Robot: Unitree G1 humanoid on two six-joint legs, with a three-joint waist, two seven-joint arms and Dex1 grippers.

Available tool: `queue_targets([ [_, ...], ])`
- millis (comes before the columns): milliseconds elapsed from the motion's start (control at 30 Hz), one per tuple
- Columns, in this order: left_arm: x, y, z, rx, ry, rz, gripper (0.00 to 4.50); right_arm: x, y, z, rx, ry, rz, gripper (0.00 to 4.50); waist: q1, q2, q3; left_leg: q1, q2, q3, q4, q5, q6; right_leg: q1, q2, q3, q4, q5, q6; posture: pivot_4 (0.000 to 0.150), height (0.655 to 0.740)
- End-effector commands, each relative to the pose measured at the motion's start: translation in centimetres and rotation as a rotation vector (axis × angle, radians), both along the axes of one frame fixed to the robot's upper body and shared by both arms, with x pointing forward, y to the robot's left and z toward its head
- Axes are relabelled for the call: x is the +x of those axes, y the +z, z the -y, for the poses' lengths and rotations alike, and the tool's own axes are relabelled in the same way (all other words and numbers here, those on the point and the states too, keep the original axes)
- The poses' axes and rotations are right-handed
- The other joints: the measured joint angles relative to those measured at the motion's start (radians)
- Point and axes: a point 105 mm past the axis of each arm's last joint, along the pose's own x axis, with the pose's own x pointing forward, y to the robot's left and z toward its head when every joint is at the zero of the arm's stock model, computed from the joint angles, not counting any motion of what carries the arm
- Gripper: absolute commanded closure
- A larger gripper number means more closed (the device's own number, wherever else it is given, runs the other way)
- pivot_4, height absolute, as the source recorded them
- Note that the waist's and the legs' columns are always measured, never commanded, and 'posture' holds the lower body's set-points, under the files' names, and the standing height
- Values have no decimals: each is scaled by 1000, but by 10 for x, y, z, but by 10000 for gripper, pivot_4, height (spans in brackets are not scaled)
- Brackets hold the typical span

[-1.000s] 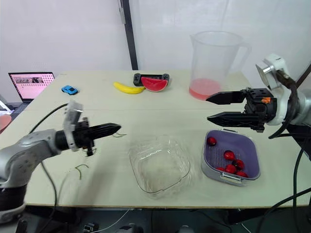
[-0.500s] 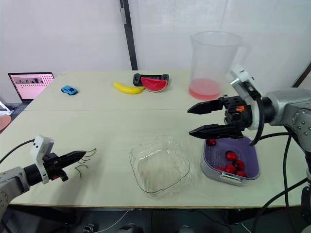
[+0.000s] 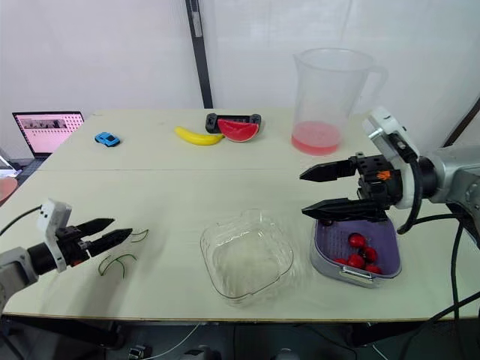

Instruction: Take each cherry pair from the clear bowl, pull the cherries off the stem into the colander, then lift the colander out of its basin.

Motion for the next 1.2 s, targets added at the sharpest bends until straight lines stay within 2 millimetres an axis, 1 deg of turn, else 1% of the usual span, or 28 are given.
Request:
queue_targets([
  [33, 6, 52, 15, 24, -113, 165, 355, -9, 9, 5, 8, -19, 41, 0, 1, 0, 0, 0, 0, 0, 0, 0, 0, 0, 0, 0, 0, 0, 0, 1500, 7400],
  [100, 8, 66, 26, 21, -171, 202, 355, -10, 9, 8, 4, -40, 41, 0, -2, 0, 0, 0, 0, 0, 0, 0, 0, 0, 0, 0, 0, 0, 0, 1500, 7400],
  [133, 7, 74, 36, 37, -235, 203, 355, -10, 9, 11, -2, -61, 40, 0, -3, 0, 0, 0, 0, 0, 0, 0, 0, 0, 0, 0, 0, 0, 0, 1500, 7400],
  [167, 5, 84, 57, 106, -356, 215, 355, -10, 8, 17, -15, -101, 32, 0, -1, 0, 0, 0, 0, 0, 0, 0, 0, 0, 0, 0, 0, 0, 0, 1500, 7400],
  [233, 1, 99, 82, 191, -503, 232, 355, -12, 6, 26, -40, -167, 27, 0, 3, 0, 0, -1, -1, 0, 0, 0, 0, 0, 1, -1, 0, 0, 0, 1500, 7400],
  [300, -1, 118, 101, 198, -608, 262, 355, -17, 3, 37, -64, -240, 25, 0, 1, 0, 0, -1, -1, 0, 1, 0, 0, 1, 1, -1, -1, 0, 0, 1500, 7400],
  [367, -4, 128, 116, 204, -701, 273, 355, -23, 1, 48, -76, -310, 23, 0, 0, -1, 0, -1, -2, 0, 1, 0, 0, 2, 1, -1, -1, 0, 0, 1500, 7400],
  [433, -6, 130, 129, 210, -780, 272, 355, -28, -2, 64, -99, -399, 33, 0, -3, 0, 0, 0, -3, 1, 1, -1, 1, 2, 1, -1, -1, 0, 0, 1500, 7400],
  [467, -7, 131, 136, 200, -822, 270, 355, -33, -7, 74, -122, -452, 21, 0, -5, 1, 0, 0, -3, 2, 0, -1, 1, 2, 2, -1, -1, 0, 0, 1500, 7400],
  [600, -8, 130, 156, 166, -932, 265, 355, -54, -18, 100, -188, -601, 1, 0, -2, 0, 0, 2, -2, 3, 1, -1, 2, 3, 3, -1, 0, 0, 0, 1500, 7400],
  [700, -7, 124, 168, 148, -993, 253, 355, -72, -21, 113, -224, -702, 7, 0, 0, 0, 0, 2, -3, 3, 1, -1, 2, 5, 3, -1, -1, 0, 0, 1500, 7400],
  [767, -10, 119, 174, 145, -1030, 228, 355, -85, -27, 122, -278, -777, 17, 0, 0, 0, 0, 3, -3, 3, 1, -1, 2, 6, 3, -1, -1, 0, 1, 1500, 7400],
  [833, -12, 120, 180, 119, -1050, 232, 355, -96, -29, 128, -318, -839, 24, 0, -1, -1, 0, 3, -3, 2, 1, -1, 2, 7, 3, -1, -2, 0, 1, 1500, 7400],
  [900, -16, 123, 185, 82, -1075, 231, 355, -108, -31, 131, -332, -880, -7, 0, -1, -1, 0, 3, -3, 2, 1, -1, 2, 7, 3, -1, -2, 0, 1, 1500, 7400],
  [967, -21, 124, 190, 58, -1100, 245, 355, -122, -33, 134, -383, -930, -15, 0, -1, -1, 0, 4, -2, 2, 1, -1, 2, 8, 3, -1, -3, 0, 1, 1500, 7400],
  [1033, -25, 125, 194, 41, -1125, 257, 355, -130, -35, 137, -431, -978, -4, 0, -1, -1, 0, 4, -2, 1, 0, -1, 2, 8, 3, -1, -3, 0, 1, 1500, 7400],
  [1100, -29, 127, 196, 31, -1128, 269, 355, -132, -40, 131, -466, -989, 4, 0, -1, -1, 1, 4, -2, 1, 0, -1, 2, 9, 3, -1, -4, 0, 1, 1500, 7400],
  [1200, -37, 127, 199, 31, -1137, 264, 355, -137, -47, 119, -467, -981, -24, 0, -1, -2, 1, 6, -1, 0, 0, -1, 2, 11, 3, -1, -5, 0, 1, 1500, 7400],
])
